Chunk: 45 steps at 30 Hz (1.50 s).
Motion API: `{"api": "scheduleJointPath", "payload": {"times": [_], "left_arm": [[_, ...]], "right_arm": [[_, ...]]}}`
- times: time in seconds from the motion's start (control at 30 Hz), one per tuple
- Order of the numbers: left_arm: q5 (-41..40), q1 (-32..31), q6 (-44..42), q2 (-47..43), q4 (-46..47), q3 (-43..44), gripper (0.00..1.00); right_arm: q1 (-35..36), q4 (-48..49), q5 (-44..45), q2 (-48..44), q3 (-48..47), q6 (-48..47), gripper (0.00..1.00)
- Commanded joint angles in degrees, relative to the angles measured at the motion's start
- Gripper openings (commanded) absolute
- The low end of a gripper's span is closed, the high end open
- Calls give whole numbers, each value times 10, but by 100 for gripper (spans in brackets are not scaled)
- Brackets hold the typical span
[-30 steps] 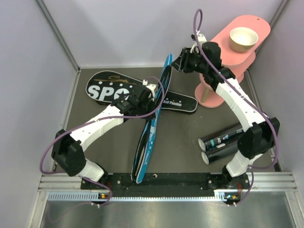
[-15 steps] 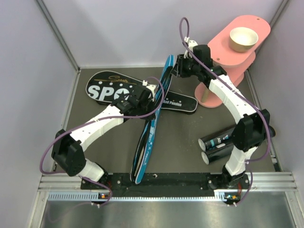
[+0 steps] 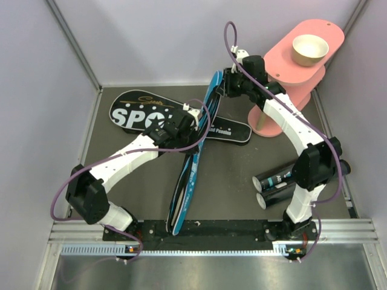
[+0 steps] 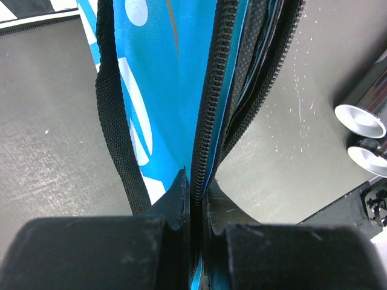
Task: Pack up the badminton gear
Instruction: Zip the racket bag at the center of the board.
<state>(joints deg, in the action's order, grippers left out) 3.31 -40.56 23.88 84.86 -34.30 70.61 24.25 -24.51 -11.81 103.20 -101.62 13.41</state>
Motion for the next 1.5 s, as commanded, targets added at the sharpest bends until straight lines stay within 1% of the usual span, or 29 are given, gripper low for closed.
{"api": "scheduleJointPath", "payload": {"times": [0.0, 0.13, 0.23, 0.47, 0.67, 0.87, 0.97, 1.0, 1.07, 1.1, 1.2, 1.37, 1.47], "left_arm": [[0, -8, 7, -6, -9, 25, 0], [-5, -9, 6, -6, -10, 26, 0], [-8, -10, 6, -6, -10, 25, 0], [-8, -11, 5, -8, -12, 25, 0], [-8, -10, 5, -7, -13, 27, 0], [-6, -11, 6, -8, -13, 25, 0], [-6, -13, 6, -10, -14, 26, 0], [-5, -13, 6, -10, -14, 26, 0], [-6, -13, 6, -11, -16, 26, 0], [-7, -14, 6, -10, -16, 26, 0], [-16, -14, 8, -10, -18, 28, 0], [-27, -13, 20, 0, -22, 34, 0], [-28, -12, 29, 1, -21, 36, 0]], "right_arm": [[12, -2, 17, 17, -48, -18, 30], [15, -9, 28, 20, -50, -25, 26], [18, -11, 30, 22, -49, -25, 25], [31, -19, 57, 24, -47, -47, 25], [34, -25, 72, 25, -46, -54, 28], [35, -31, 79, 41, -74, -63, 27], [37, -37, 88, 50, -96, -66, 22], [39, -40, 90, 57, -103, -69, 18], [42, -54, 101, 63, -115, -76, 14], [43, -57, 103, 69, -127, -79, 10], [55, -83, 130, 77, -156, -90, 0], [69, -104, 140, 69, -166, -88, 0], [78, -113, 149, 46, -141, -81, 0]]}}
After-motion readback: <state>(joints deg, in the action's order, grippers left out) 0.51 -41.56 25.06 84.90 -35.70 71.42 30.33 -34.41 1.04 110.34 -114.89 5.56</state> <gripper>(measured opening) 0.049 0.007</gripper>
